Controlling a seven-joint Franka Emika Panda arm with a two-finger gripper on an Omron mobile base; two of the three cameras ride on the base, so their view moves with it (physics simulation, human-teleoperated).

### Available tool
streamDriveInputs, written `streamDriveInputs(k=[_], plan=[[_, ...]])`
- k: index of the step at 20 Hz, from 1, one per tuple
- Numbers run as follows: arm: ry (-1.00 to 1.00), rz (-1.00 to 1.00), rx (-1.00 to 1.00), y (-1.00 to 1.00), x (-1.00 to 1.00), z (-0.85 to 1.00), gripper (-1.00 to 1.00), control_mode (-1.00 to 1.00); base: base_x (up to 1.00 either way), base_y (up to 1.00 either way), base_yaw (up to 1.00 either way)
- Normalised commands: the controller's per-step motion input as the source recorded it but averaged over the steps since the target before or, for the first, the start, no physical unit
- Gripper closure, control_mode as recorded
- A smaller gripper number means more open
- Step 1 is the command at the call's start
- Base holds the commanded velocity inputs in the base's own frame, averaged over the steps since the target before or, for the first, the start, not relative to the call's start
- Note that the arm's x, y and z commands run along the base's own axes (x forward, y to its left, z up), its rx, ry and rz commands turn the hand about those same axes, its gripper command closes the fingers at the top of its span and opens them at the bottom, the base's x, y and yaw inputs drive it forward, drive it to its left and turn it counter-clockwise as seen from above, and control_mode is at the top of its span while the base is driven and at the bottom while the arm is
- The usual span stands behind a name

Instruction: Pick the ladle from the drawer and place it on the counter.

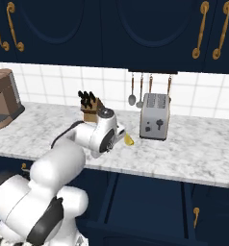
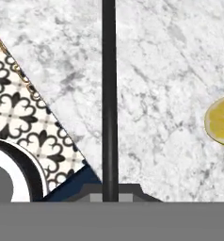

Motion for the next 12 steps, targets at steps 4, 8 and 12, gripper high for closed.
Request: streamDriveInputs(k=[4,8,12], plan=[[0.00,0.04,0.00,0.04,0.55,-0.53,1.00,-1.00,0.00,0.00,0.00],[0.00,0.05,0.00,0.25,0.62,-0.67,1.00,-1.00,0.00,0.00,0.00],[0.00,0.05,0.00,0.11,0.50,-0.59,1.00,-1.00,0.00,0.00,0.00]])
